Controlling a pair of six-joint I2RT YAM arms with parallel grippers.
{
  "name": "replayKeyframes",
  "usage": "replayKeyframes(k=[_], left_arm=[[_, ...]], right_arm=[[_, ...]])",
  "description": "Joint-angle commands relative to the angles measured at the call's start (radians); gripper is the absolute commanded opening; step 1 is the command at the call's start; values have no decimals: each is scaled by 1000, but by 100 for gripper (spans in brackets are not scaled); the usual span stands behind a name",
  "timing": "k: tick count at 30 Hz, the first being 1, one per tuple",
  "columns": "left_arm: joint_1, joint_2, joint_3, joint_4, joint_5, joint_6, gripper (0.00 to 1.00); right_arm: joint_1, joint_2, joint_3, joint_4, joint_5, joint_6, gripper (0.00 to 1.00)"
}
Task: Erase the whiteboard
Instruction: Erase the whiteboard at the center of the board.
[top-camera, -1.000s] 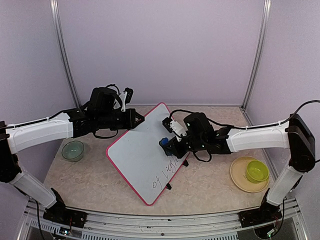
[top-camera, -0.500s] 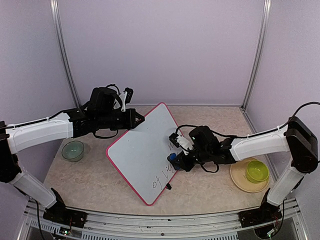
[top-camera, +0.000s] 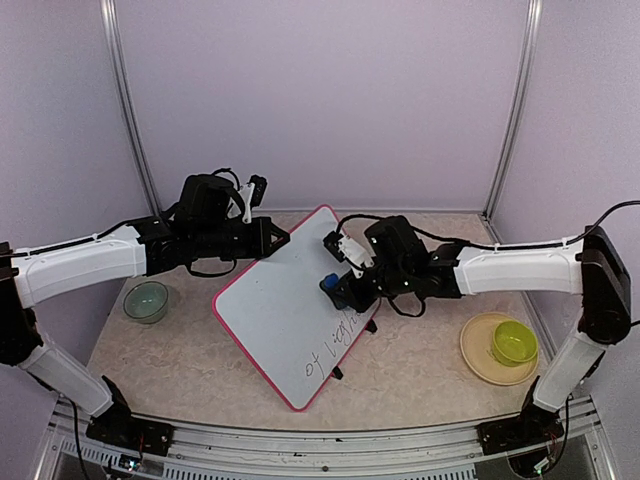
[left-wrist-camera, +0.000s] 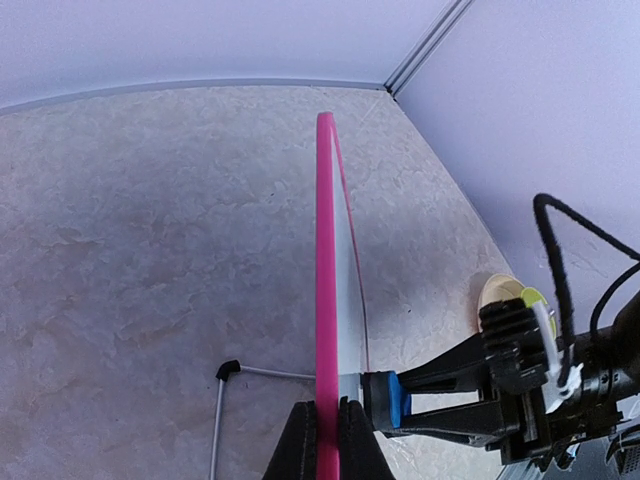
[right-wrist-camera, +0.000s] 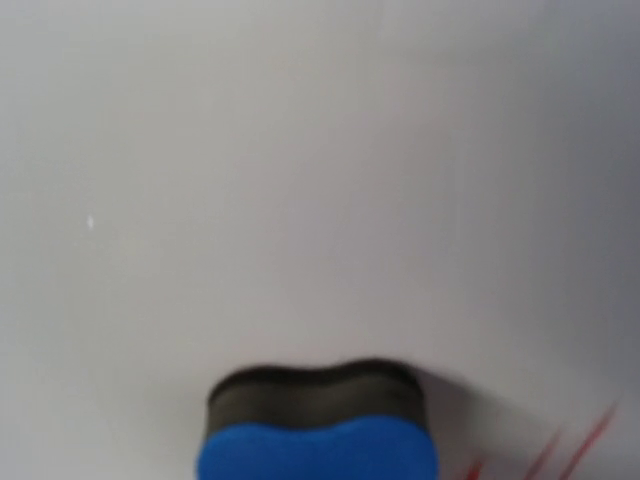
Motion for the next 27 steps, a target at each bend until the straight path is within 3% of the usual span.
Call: replayKeyframes(k=[1, 7, 20, 27], left_arm=[[-13, 23, -4, -92, -3, -1, 0], [-13, 24, -3, -89, -1, 0, 0], [-15, 15, 3, -96, 0, 3, 0], [-16, 12, -12, -92, -2, -1, 0]], right_arm=[[-20, 45, 97, -43, 11, -43, 0], [-44, 87, 70, -35, -20, -44, 0], [-50, 29, -196, 17, -33, -5, 0], [-49, 30, -145, 1, -45, -8, 0]])
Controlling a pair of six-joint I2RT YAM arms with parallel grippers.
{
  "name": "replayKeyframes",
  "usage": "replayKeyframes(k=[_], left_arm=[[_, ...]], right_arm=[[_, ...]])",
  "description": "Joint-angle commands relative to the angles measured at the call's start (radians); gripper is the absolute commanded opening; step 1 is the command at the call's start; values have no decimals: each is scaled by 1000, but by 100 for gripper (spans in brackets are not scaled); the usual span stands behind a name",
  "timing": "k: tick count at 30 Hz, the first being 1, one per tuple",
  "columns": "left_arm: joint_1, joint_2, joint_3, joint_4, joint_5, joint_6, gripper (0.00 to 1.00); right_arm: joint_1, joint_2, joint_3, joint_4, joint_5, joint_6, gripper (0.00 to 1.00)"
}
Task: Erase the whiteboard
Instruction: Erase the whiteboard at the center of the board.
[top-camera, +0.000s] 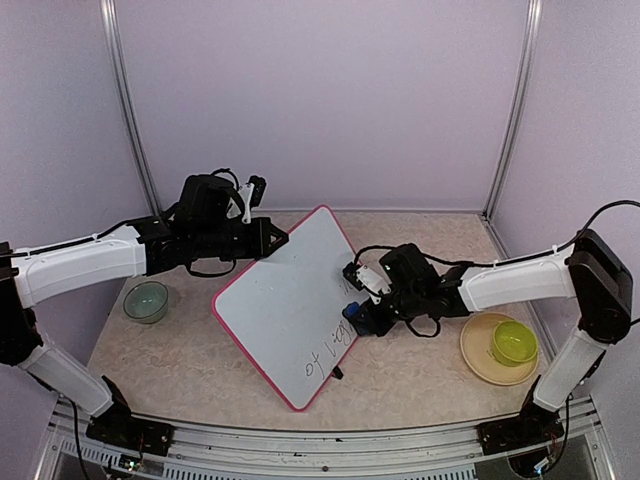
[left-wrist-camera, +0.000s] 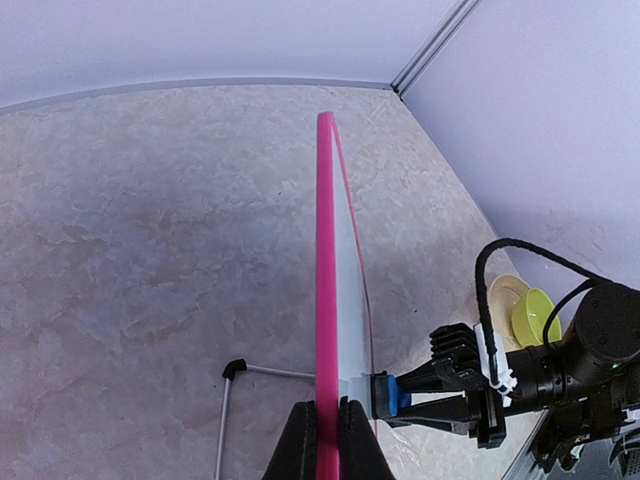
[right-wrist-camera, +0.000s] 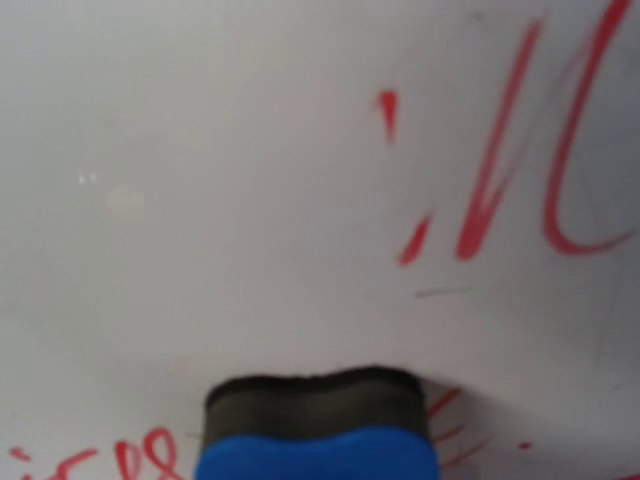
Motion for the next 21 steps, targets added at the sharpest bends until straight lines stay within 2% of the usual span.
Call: replayKeyframes(k=[1, 11, 16, 21], left_arm=[[-18, 12, -14, -85, 5, -1, 0], [-18, 6, -21, -86, -3, -2, 0], [-18, 3, -23, -84, -3, -5, 0], [-18, 3, -21, -78, 3, -5, 0]], right_arm=[[-2, 26, 57, -75, -5, 3, 0], [-41, 70, 315, -163, -3, -31, 0], [-48, 76, 296, -156, -5, -33, 0], [-58, 72, 185, -118, -13, -21, 0]])
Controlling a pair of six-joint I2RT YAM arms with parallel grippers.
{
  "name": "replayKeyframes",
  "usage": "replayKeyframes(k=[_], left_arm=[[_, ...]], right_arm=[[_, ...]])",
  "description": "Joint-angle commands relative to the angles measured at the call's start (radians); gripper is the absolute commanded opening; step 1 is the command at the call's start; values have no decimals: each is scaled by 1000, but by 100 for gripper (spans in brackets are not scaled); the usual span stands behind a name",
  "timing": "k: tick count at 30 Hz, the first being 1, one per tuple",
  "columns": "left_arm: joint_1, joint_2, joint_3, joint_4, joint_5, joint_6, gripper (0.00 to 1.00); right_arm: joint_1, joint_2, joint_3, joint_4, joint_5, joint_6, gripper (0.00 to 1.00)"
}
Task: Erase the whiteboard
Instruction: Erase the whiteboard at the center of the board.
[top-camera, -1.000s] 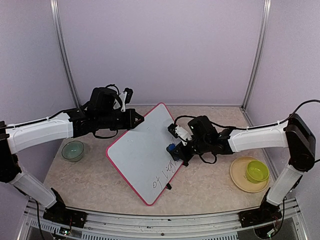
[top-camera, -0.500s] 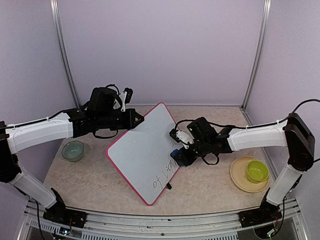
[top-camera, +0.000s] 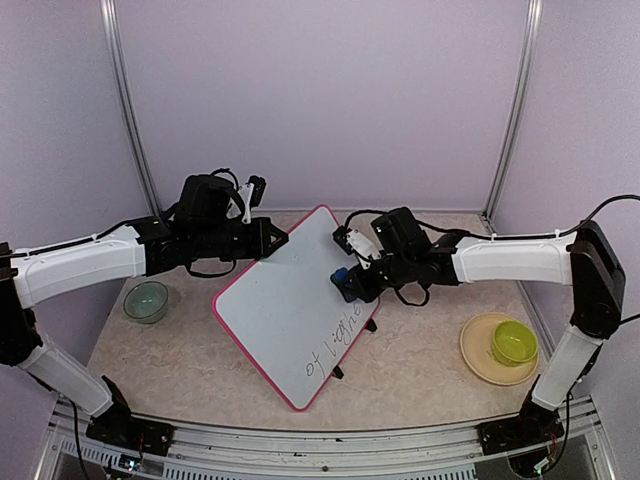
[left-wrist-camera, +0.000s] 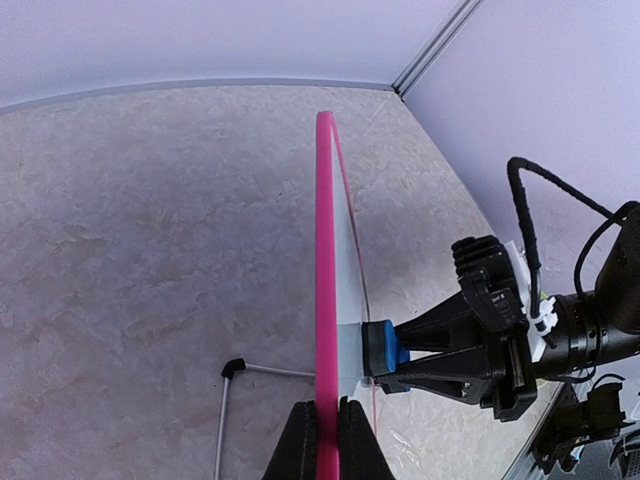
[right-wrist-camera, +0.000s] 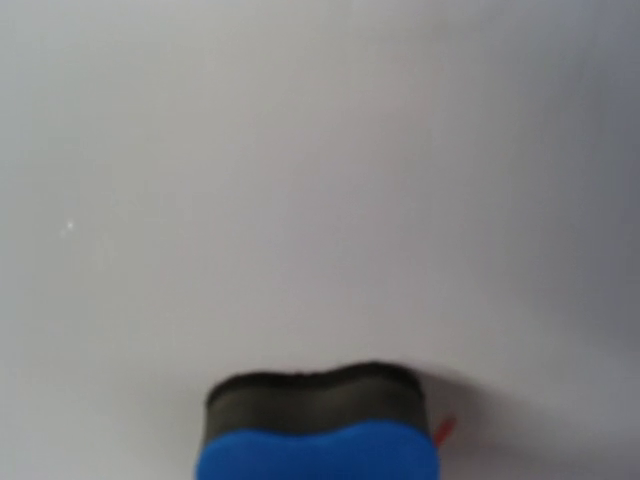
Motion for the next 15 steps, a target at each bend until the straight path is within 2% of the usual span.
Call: replayKeyframes(k=[1, 8, 15], left_arm=[[-12, 7, -20, -78, 11, -4, 0], [-14, 5, -20, -79, 11, -1, 0], [-17, 3, -27, -78, 9, -3, 0]], right_arm=[[-17, 16, -103, 23, -16, 9, 0], [-23, -8, -219, 68, -22, 30, 0], [-25, -8, -118, 29, -18, 16, 0]])
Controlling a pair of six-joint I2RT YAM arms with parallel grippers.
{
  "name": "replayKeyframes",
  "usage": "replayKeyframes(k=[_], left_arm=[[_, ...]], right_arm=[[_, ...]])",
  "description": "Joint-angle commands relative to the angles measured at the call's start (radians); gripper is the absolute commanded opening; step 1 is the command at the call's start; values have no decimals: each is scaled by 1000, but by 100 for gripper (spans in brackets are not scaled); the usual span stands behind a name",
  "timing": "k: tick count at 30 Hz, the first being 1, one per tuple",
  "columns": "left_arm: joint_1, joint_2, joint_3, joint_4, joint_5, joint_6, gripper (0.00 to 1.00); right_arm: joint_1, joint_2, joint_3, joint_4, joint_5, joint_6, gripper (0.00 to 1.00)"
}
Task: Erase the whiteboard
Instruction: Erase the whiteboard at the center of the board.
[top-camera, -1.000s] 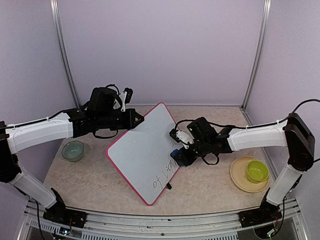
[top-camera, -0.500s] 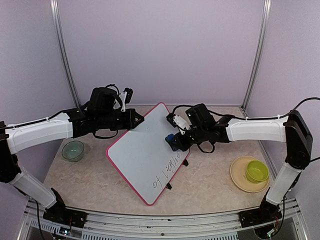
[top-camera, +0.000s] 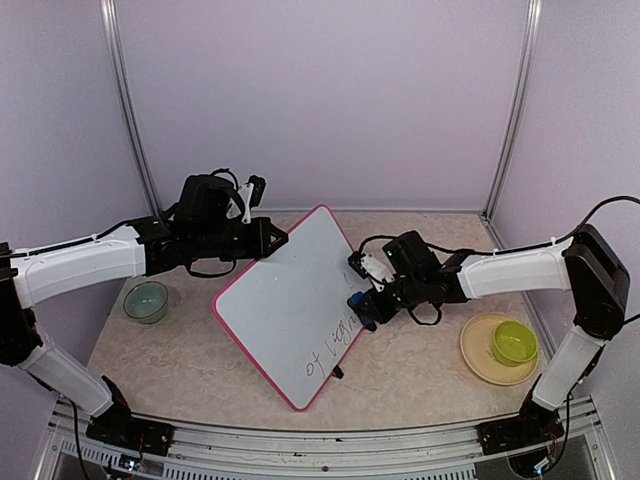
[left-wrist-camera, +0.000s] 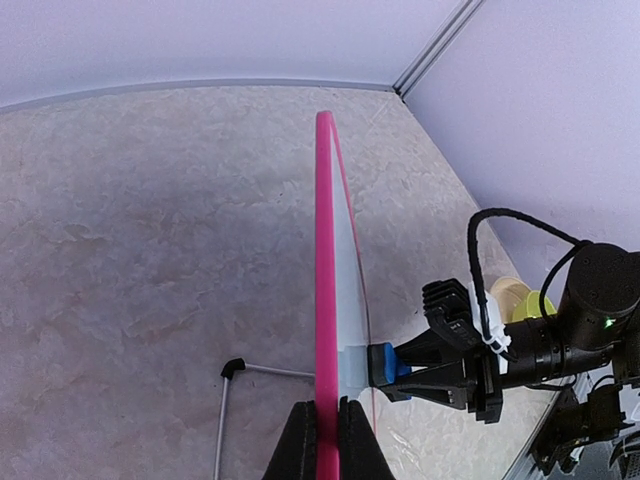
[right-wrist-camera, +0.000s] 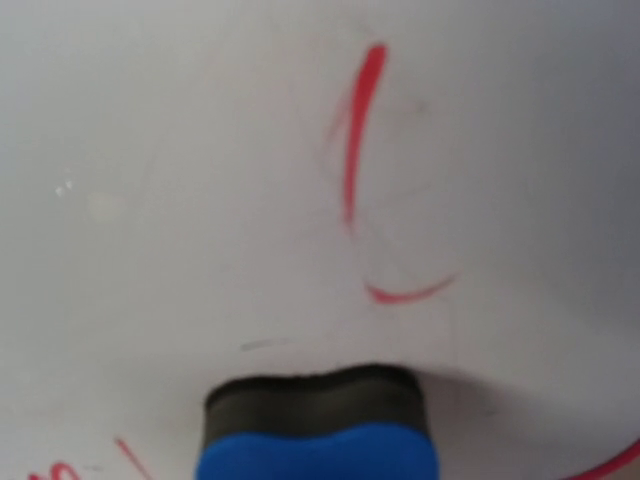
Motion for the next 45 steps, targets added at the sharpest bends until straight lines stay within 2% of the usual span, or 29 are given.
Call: replayKeyframes(k=[1, 8, 12, 17, 24, 29, 41, 45], left_arm=[[-17, 3, -28, -75, 13, -2, 0], [-17, 1, -33, -75, 10, -4, 0], [-18, -3, -37, -71, 12, -5, 0], [-17, -3, -38, -69, 12, -3, 0], [-17, -4, -36, -68, 14, 0, 0], [-18, -4, -40, -63, 19, -4, 0], [-18, -15, -48, -71, 6, -7, 0], [-17, -15, -51, -71, 4, -8, 0]], right_arm=[[-3, 20, 96, -45, 2, -9, 0], [-14, 86, 312, -124, 18, -40, 0], [-22, 105, 340, -130, 13, -39, 0], [-23, 98, 269, -117, -3, -31, 0], [-23, 47, 43, -45, -1, -3, 0], [-25, 42, -8, -29, 8, 10, 0], [-24, 58, 247, -137, 42, -25, 0], [-25, 53, 265, -142, 42, -24, 0]])
